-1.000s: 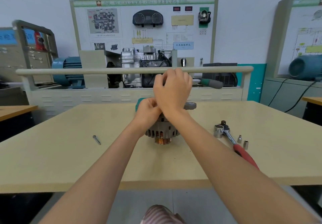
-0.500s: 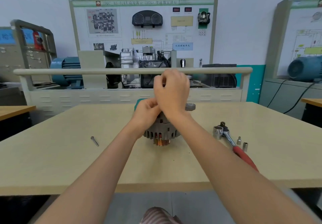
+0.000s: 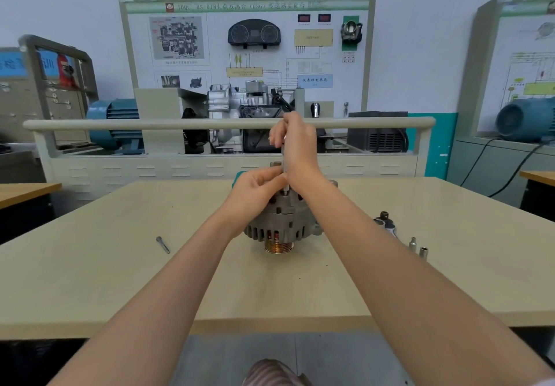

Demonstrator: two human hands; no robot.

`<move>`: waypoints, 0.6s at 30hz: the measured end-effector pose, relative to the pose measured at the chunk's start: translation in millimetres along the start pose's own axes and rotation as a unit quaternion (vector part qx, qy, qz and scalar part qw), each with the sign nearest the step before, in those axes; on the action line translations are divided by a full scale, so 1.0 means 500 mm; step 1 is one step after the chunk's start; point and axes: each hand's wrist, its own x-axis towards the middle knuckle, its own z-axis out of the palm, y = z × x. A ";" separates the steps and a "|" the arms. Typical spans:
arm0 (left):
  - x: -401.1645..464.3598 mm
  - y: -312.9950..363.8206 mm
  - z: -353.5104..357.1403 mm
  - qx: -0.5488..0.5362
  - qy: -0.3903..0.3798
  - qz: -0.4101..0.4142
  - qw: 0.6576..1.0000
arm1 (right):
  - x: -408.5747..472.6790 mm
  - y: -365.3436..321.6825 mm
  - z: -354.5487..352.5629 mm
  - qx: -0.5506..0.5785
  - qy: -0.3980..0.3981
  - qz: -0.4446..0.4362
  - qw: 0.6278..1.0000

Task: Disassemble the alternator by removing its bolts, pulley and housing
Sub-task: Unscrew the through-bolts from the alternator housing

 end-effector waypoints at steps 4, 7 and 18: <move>-0.001 -0.010 0.007 0.009 0.058 -0.012 0.998 | -0.036 0.034 0.013 -0.355 0.091 -0.247 0.897; 0.000 -0.010 0.011 0.021 0.073 -0.034 0.996 | -0.045 0.036 0.029 -0.434 0.148 -0.262 0.849; 0.000 0.005 -0.001 0.005 -0.006 -0.004 1.000 | 0.015 -0.007 0.001 0.126 -0.009 0.060 0.990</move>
